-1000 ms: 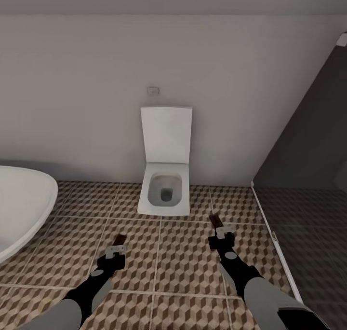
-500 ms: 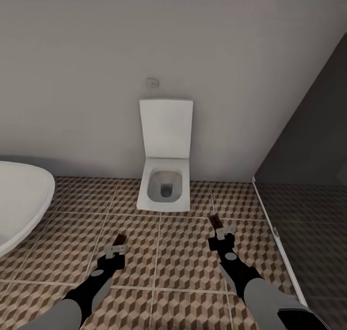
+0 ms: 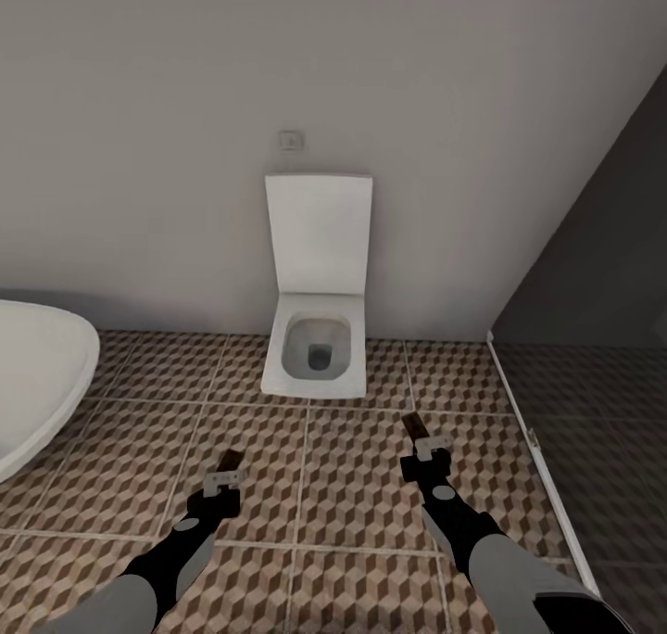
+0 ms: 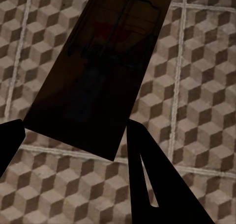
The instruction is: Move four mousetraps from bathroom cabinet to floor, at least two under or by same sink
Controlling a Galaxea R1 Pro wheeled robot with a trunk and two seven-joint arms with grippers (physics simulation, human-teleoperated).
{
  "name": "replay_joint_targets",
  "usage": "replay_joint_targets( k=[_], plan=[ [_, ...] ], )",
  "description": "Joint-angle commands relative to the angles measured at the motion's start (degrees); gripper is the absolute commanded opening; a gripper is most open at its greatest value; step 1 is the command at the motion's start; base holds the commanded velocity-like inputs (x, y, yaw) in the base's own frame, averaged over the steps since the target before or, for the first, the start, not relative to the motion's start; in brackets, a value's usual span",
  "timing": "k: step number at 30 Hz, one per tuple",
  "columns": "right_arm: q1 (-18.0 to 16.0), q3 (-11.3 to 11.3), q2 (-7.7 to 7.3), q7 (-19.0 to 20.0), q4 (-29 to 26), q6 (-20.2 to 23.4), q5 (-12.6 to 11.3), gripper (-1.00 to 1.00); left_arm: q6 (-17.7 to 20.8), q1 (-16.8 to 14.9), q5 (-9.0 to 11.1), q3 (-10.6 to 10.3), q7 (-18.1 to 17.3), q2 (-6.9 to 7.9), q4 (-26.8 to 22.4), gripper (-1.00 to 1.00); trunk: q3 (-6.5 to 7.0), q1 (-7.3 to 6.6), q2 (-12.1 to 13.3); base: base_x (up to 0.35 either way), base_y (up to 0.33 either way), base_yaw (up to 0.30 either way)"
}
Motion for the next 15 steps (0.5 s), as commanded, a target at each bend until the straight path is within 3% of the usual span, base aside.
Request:
replay_joint_targets(
  k=[1,9,15],
  plan=[
    [-0.04,-0.18,0.03,-0.21,0.09,-0.15,0.42,-1.00,-0.16,-0.03,0.38,-0.53,0.52,0.04,0.00,-1.00,-0.32,0.22,-0.44,0.000,0.000,0.000],
    [-0.04,-0.10,0.03,-0.16,0.11,-0.16,0.42,-1.00,-0.16,-0.03,0.38,-0.53,0.48,0.04,-0.02,-1.00,-2.51,1.98,-3.64,0.000,0.000,0.000],
    [-0.01,-0.13,0.03,-0.18,0.12,-0.24,0.42,-1.00,-0.08,-0.03,0.32,-0.60,0.44,-0.20,-0.55,-1.00,-3.07,1.98,-3.64,0.000,0.000,0.000]
  ],
)
